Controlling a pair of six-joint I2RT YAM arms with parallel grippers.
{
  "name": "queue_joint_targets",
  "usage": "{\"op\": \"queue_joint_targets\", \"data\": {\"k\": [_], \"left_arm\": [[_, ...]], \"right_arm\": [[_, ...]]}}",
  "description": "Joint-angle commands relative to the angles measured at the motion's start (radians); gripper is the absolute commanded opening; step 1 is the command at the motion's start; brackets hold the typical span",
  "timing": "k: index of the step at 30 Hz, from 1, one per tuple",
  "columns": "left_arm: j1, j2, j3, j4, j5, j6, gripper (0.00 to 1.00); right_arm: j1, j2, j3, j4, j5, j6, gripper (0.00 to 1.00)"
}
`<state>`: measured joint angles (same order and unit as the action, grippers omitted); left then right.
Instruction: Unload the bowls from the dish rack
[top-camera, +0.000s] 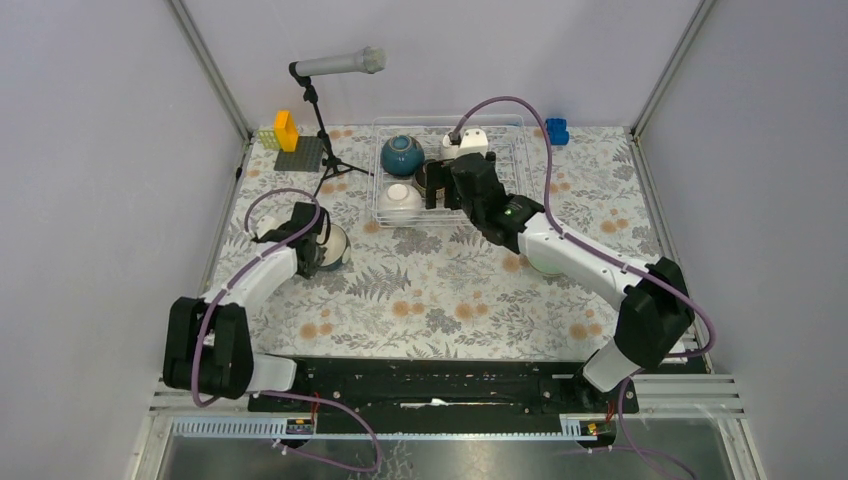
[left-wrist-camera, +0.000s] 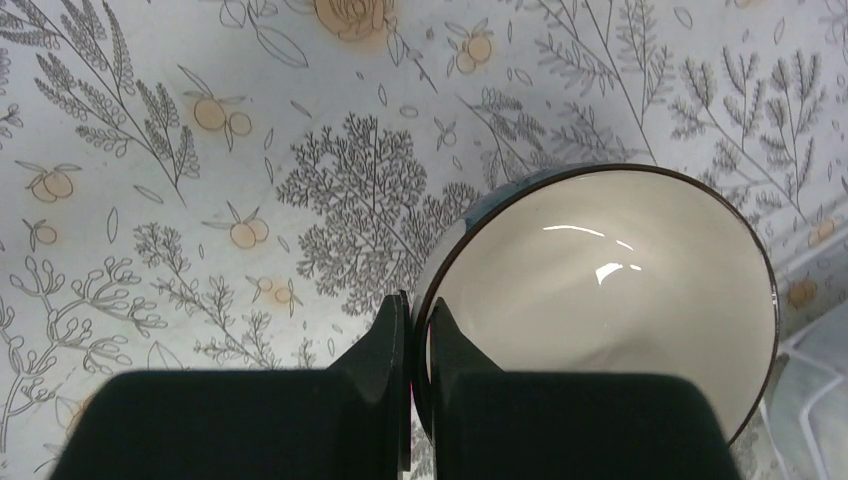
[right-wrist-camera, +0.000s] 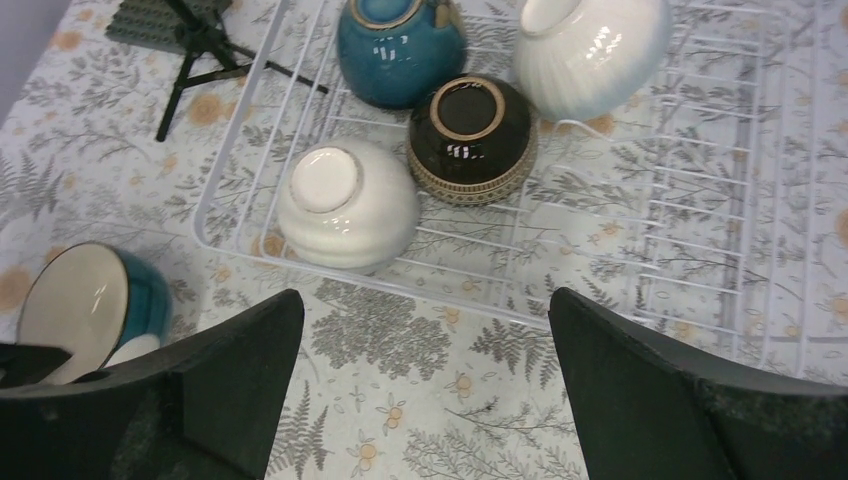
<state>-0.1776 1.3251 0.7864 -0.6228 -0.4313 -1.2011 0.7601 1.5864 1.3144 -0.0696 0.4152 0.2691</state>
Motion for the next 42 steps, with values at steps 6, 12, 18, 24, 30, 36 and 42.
{"op": "queue_joint_targets", "data": {"k": [6,12,18,24,30,36,42], "left_arm": [[0.046,0.113,0.118,0.139,-0.079,0.016,0.00],[0.059,0.196,0.148,0.215,-0.025,0.049,0.00],[0.058,0.224,0.175,0.222,-0.008,0.058,0.13],[0.058,0.154,0.146,0.220,0.005,0.063,0.53],[0.059,0.030,0.098,0.223,0.043,0.122,0.60],[0.056,-0.102,0.018,0.246,0.141,0.169,0.65],[0.051,-0.231,-0.055,0.318,0.240,0.176,0.60]], "right_arm": [[-0.048,0.067,0.042,-0.004,-0.198,0.082,1.00],[-0.082,0.099,0.044,-0.004,-0.218,0.079,1.00],[-0.095,0.137,0.066,-0.005,-0.265,0.116,1.00],[-0.129,0.187,0.109,0.001,-0.337,0.192,1.00],[-0.153,0.220,0.123,0.039,-0.323,0.239,1.00],[-0.156,0.281,0.181,0.048,-0.328,0.312,1.00],[-0.157,0.397,0.299,0.041,-0.375,0.374,1.00]]}}
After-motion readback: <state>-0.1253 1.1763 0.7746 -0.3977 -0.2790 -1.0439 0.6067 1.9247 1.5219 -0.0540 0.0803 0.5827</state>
